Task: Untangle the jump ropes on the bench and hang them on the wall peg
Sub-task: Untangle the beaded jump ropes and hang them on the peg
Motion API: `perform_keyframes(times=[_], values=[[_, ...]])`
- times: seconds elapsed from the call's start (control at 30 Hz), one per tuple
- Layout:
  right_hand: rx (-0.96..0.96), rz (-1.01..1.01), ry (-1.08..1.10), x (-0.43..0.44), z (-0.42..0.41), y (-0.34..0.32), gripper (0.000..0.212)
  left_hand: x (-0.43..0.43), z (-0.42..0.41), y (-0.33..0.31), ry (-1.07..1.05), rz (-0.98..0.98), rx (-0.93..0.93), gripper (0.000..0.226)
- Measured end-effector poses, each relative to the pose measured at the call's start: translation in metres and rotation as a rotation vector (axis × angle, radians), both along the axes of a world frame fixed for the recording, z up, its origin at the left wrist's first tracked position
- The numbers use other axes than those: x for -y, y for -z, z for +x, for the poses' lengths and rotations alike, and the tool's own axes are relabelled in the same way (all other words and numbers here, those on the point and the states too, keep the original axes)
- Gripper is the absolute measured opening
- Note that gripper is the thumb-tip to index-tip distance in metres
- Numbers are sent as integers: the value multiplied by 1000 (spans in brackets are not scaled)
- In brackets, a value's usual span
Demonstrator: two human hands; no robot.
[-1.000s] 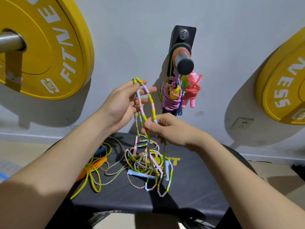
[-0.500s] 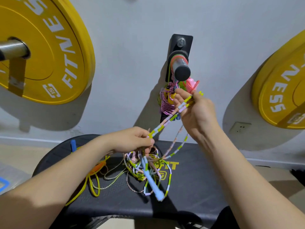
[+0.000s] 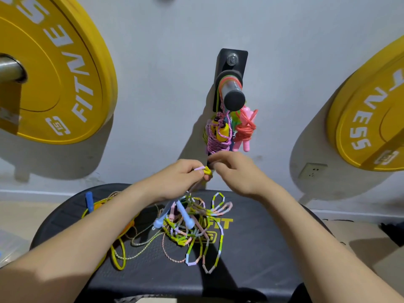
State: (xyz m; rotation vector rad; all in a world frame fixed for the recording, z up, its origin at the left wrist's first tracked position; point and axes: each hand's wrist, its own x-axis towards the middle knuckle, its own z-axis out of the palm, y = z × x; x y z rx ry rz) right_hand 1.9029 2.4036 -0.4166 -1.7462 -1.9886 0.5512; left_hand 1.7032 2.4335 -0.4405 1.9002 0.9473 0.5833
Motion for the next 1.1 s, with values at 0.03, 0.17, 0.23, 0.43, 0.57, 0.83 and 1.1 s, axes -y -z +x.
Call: perform_keyframes(times=[0.03, 0.17, 0.23, 0.43, 0.57, 0.83, 1.1], values=[[-110, -42, -67, 2, -6, -2, 26, 1, 2, -3, 10, 3, -6, 23], [-47, -69, -163, 6, -7, 5, 46, -6, -6, -6, -13, 73, -192, 18], [-60, -36, -194, 6, -4, 3, 43, -9, -11, -2, -41, 112, -284, 12], [-575, 71, -62, 2, 0, -7, 30, -11, -22, 6, 32, 148, -377, 7], [-643, 154, 107, -1, 12, -10, 30, -14, -29, 6, 91, 103, -326, 19], [-538, -352, 131, 5, 21, -3, 29, -9, -24, 6, -33, 342, -355, 29], [-470, -228, -165, 5, 11, 8, 16, 1, -18, 0, -135, 560, -619, 29]])
